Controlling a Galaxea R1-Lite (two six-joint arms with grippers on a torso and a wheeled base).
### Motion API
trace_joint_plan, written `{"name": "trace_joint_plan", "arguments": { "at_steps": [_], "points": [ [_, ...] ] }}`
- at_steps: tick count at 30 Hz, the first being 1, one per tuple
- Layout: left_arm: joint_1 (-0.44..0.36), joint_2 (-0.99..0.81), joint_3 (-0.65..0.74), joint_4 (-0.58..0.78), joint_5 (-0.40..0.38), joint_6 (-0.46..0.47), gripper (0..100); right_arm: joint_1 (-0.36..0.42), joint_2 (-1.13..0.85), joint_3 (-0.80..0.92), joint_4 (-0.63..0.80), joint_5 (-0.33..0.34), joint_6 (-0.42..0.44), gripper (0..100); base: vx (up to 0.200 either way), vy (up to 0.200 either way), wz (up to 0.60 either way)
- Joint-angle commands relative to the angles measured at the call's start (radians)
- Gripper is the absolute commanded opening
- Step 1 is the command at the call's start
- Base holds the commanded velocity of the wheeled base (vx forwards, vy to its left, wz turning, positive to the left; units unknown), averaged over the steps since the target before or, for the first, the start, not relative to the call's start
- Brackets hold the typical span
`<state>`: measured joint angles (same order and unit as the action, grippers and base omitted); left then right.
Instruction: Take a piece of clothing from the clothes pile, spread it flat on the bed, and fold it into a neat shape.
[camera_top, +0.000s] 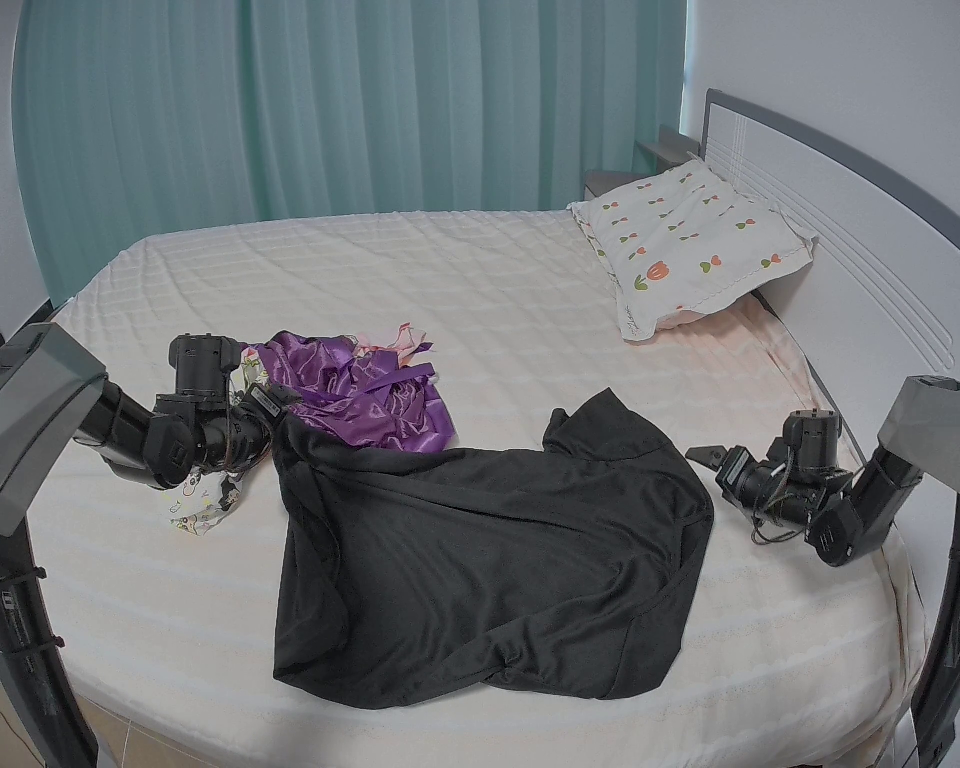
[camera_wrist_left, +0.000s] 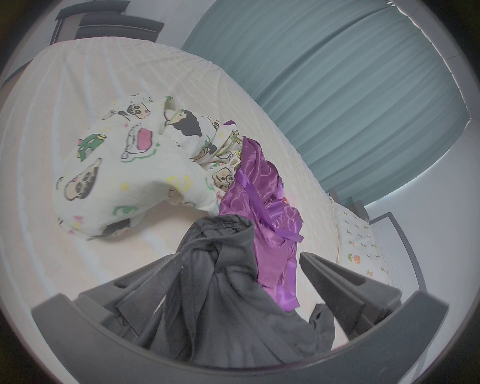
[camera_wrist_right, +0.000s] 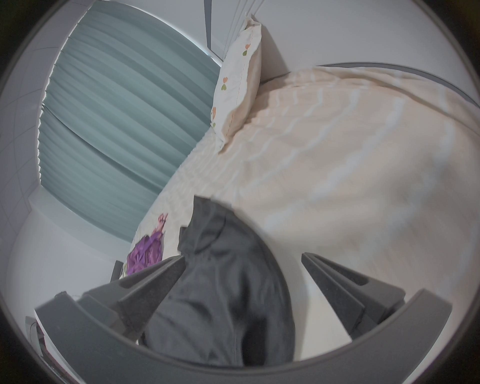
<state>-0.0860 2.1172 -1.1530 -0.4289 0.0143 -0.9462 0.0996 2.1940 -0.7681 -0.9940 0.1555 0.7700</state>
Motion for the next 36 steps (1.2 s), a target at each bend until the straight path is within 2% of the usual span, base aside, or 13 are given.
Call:
{"name": "trace_joint_plan", "arguments": {
  "at_steps": [1,5,9,13,18,19,24,25,27,28,30,33,36],
  "points": [
    [0.009,-0.169,0.177,-0.001,-0.068,-0.003,100,0.095,-0.263,0.306,-0.06,0.002,0.015,100,-0.2,0.0,0.0],
    [0.006,-0.183,0.22,-0.005,-0.077,-0.003,100,0.134,-0.278,0.363,-0.071,0.001,0.081,100,-0.2,0.0,0.0],
    [0.031,-0.183,0.233,-0.007,-0.088,-0.013,100,0.158,-0.275,0.428,-0.13,0.002,0.15,100,0.0,0.0,0.0],
    [0.023,-0.224,0.312,-0.008,-0.114,-0.026,100,0.172,-0.258,0.464,-0.164,0.001,0.158,100,0.0,0.0,0.0],
    [-0.052,-0.272,0.437,-0.01,-0.146,-0.031,100,0.184,-0.254,0.492,-0.164,0.006,0.164,100,0.0,0.0,0.0],
    [-0.09,-0.267,0.473,-0.017,-0.146,-0.031,100,0.196,-0.244,0.503,-0.166,0.006,0.17,100,0.0,0.0,0.0],
    [-0.198,-0.237,0.523,-0.06,-0.132,-0.059,100,0.235,-0.234,0.52,-0.166,0.002,0.19,100,0.0,0.0,0.0],
    [-0.198,-0.237,0.523,-0.06,-0.132,-0.059,100,0.235,-0.234,0.52,-0.166,0.002,0.19,100,0.0,0.0,0.0],
    [-0.253,-0.201,0.518,-0.079,-0.057,-0.08,100,0.25,-0.218,0.524,-0.166,0.002,0.189,100,0.0,0.0,0.0],
    [-0.253,-0.201,0.518,-0.079,-0.057,-0.08,100,0.25,-0.218,0.524,-0.166,0.002,0.189,100,0.0,0.0,0.0],
    [-0.328,-0.131,0.524,-0.097,0.046,-0.077,100,0.256,-0.192,0.524,-0.167,-0.001,0.189,100,0.0,0.0,0.0],
    [-0.351,-0.08,0.516,-0.129,0.122,-0.074,100,0.259,-0.174,0.524,-0.167,-0.021,0.186,100,0.0,0.0,0.0],
    [-0.351,-0.066,0.509,-0.134,0.145,-0.071,100,0.281,-0.154,0.524,-0.176,-0.053,0.186,100,0.0,0.0,0.0]
  ]
}}
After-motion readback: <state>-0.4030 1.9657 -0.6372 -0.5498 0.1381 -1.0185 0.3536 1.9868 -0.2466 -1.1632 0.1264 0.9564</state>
